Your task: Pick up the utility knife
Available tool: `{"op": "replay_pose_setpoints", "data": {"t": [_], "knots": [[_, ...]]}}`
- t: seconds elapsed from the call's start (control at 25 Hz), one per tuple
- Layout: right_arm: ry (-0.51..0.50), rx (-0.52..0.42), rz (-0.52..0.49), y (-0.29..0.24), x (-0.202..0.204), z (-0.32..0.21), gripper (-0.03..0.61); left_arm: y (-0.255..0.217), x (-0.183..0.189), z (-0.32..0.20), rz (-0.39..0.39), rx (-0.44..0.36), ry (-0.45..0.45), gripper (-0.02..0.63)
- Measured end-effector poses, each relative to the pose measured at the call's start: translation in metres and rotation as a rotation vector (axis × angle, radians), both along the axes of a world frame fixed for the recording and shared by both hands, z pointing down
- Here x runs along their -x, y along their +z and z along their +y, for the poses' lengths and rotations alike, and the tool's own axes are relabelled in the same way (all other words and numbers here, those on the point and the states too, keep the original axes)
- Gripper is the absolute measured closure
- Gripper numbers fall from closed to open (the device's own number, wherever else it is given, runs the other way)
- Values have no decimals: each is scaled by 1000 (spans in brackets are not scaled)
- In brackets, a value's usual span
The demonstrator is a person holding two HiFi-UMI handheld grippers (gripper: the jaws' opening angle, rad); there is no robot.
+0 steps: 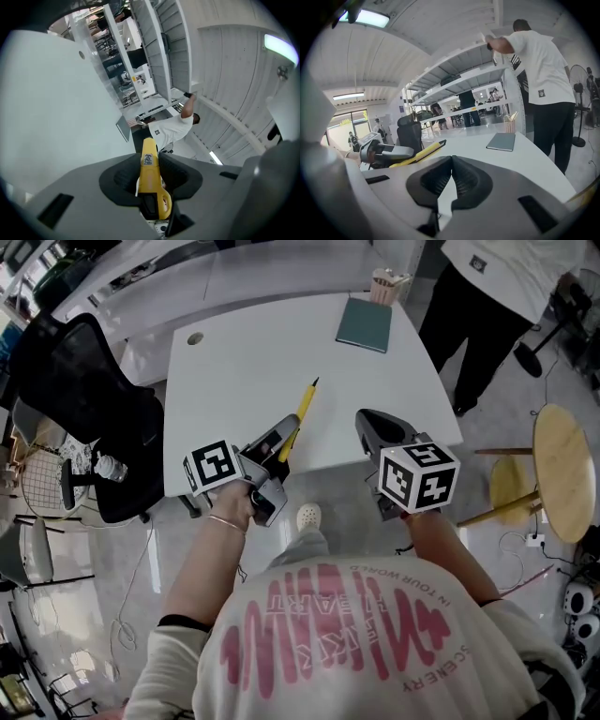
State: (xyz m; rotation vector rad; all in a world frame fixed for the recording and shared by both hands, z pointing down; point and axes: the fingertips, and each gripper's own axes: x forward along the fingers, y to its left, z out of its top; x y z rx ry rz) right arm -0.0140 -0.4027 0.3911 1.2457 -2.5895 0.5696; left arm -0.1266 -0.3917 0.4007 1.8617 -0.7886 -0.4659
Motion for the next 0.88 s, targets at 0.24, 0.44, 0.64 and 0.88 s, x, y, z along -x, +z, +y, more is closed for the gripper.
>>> {"op": "replay_pose_setpoints", "data": {"t": [0.24, 0.44, 0.64, 0.88], "knots": [[-46, -50, -36, -26, 30, 7, 563, -18, 8, 8, -146, -84, -134, 479], [-74, -88, -44, -44, 43, 15, 563, -41, 12, 18, -197, -172, -233, 479], [-88, -103, -41, -47, 45, 20, 563, -49, 14, 23, -265, -230, -290, 479], [-102, -101, -38, -47, 52, 25, 563, -48, 19, 26, -213, -206, -329, 480]]}}
